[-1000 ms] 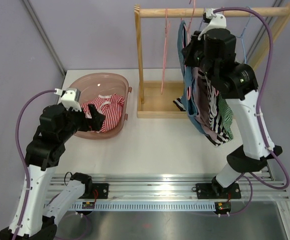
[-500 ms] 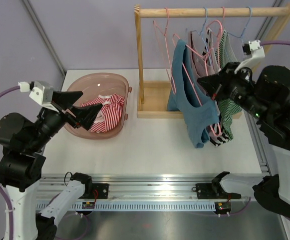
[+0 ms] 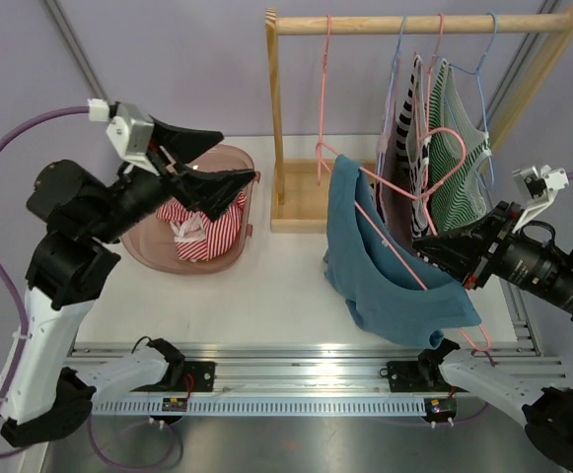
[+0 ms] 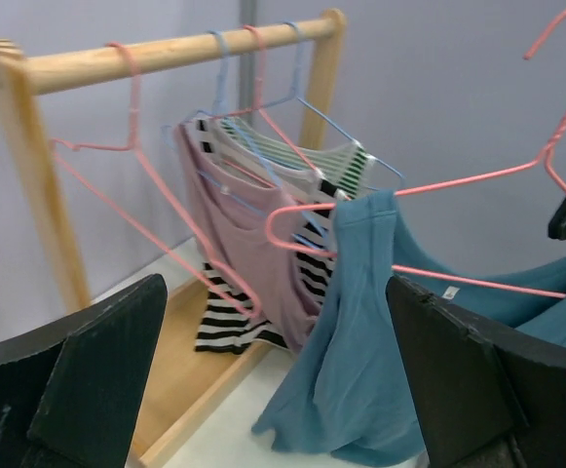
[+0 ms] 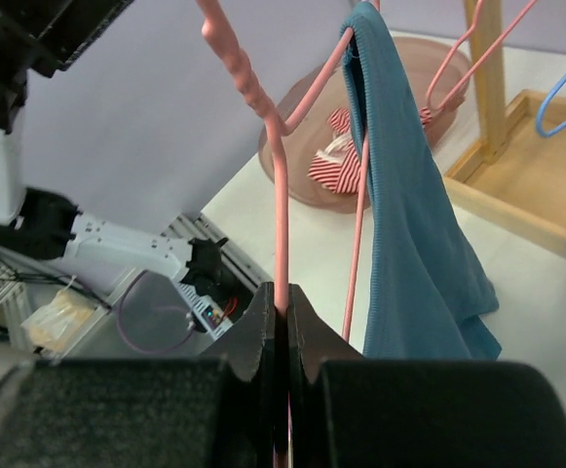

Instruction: Remove the tank top from the hanger

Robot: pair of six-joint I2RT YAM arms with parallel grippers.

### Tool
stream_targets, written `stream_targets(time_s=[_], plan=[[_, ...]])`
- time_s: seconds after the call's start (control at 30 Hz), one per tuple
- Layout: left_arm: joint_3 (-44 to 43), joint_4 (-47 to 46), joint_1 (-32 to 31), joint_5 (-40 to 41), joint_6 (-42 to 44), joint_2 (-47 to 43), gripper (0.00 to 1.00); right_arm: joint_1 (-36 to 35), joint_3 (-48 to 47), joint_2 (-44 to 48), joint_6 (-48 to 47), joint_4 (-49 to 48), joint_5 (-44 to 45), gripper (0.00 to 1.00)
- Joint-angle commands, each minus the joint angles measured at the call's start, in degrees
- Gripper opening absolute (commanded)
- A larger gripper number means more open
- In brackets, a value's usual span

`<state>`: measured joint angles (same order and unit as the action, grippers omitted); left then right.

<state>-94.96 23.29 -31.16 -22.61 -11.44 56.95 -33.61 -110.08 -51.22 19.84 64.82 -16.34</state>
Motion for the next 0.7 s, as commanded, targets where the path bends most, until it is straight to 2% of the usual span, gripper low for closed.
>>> stream_targets(time_s=[0.0,0.1,0.2,0.33,0.37,0.47,0.53,0.67], plan=[[-1.47,-2.62,-9.52,11.08,5.46,2.81,0.99,0.12,2.85,0.77,1.52,-5.14,-7.03,0.0],[2.57,-6.57,-18.65,21.44,9.67,3.17,0.99,0.03,4.35,0.77,1.87,-6.19,-7.57,0.0],[4.25,-9.04,-31.37,33.39,15.47,4.66,0.99,0.03,4.7,0.25,1.79,-6.11,-7.57,0.0],[8.73,-14.49,-39.22,46.14,20.05,7.64,0.99,0.03,5.67,0.16,1.43,-6.28,-8.97,0.0],[8.82,-14.85,-39.94,50.52,20.58,8.43,0.99,0.03,5.84,0.42,1.35,-6.28,-8.97,0.0],[8.04,-14.68,-41.53,56.95,22.34,12.39,0.91,0.03,6.28,0.86,1.08,-6.28,-8.01,0.0],[7.77,-14.24,-41.79,58.46,22.08,13.71,0.81,0.03,6.37,1.12,0.56,-6.11,-7.05,0.0],[8.3,-14.41,-41.7,59.96,21.73,15.47,0.74,0.03,6.72,1.39,0.03,-5.67,-4.49,0.0]])
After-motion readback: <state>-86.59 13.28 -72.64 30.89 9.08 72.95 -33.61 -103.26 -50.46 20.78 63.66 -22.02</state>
